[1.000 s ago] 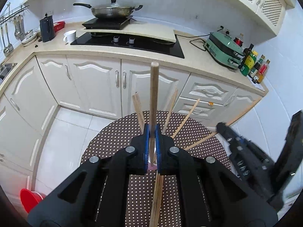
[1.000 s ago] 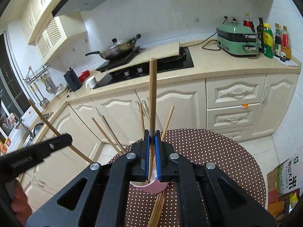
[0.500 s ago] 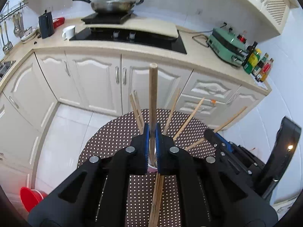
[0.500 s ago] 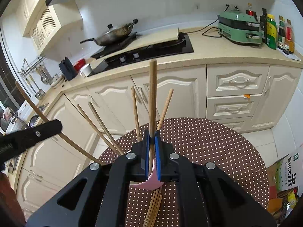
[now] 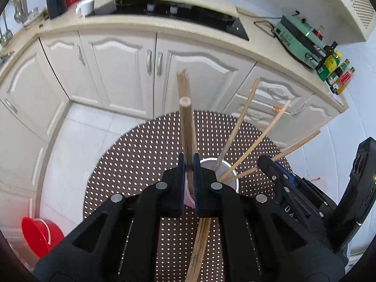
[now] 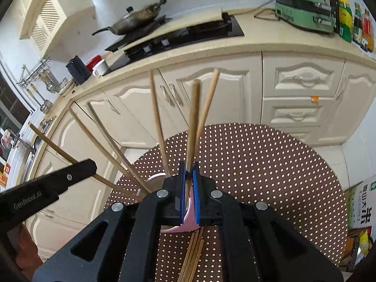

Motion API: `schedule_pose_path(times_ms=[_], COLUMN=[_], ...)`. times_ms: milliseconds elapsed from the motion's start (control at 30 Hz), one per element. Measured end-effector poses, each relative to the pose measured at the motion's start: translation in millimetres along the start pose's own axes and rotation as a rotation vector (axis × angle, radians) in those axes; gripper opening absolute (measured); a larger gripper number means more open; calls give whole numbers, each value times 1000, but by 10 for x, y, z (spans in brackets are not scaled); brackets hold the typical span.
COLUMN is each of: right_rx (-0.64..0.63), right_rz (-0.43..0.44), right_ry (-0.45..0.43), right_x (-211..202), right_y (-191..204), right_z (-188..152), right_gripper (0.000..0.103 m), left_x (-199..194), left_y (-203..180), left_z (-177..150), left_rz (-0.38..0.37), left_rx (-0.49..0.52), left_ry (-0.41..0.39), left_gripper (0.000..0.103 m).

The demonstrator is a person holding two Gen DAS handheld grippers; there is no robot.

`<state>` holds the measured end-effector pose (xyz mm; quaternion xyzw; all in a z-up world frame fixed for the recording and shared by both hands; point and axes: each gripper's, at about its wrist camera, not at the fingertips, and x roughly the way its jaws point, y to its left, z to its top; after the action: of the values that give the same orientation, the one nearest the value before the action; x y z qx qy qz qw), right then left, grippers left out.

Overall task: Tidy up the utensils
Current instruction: 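Lower the right tool's chopstick into the pink cup while the left tool inserts its chopstick, then open both tools and pull them back from the pink cup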

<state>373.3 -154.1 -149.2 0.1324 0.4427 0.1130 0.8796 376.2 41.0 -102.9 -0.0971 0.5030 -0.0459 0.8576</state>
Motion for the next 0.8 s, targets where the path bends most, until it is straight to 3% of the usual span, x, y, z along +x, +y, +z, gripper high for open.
schedule_pose_path(times_ms=[300,367,433,467,500,533,600,800], right_rx=[2,6,17,25,39,43,47,60], right_rz=[-8,-23,-21,-9,1,-3,-20,-38], right_ry=[32,39,38,30,18,12,4,2], right_x=[161,181,177,157,118,100,54,-69], right_y=[30,32,15,0,-23,-28,-67,-144], right_z=[18,15,6,2,-2,-4,-11,-65], right_gripper=[8,13,34,39,50,55,58,63], left_x=[171,227,280,280,265,249,190,123], left_y=[20,25,5,4,9,15,63,105], left_z=[32,41,45,38,28,20,-5,-54], left_rz=[-18,-5,10,2,-1,3,26,36], left_rx=[16,34,68,78,82,83,66,72], left_ry=[-33,-31,-10,-7,-12,-19,-53,-54], left_gripper=[8,10,15,16,23,37,56,57])
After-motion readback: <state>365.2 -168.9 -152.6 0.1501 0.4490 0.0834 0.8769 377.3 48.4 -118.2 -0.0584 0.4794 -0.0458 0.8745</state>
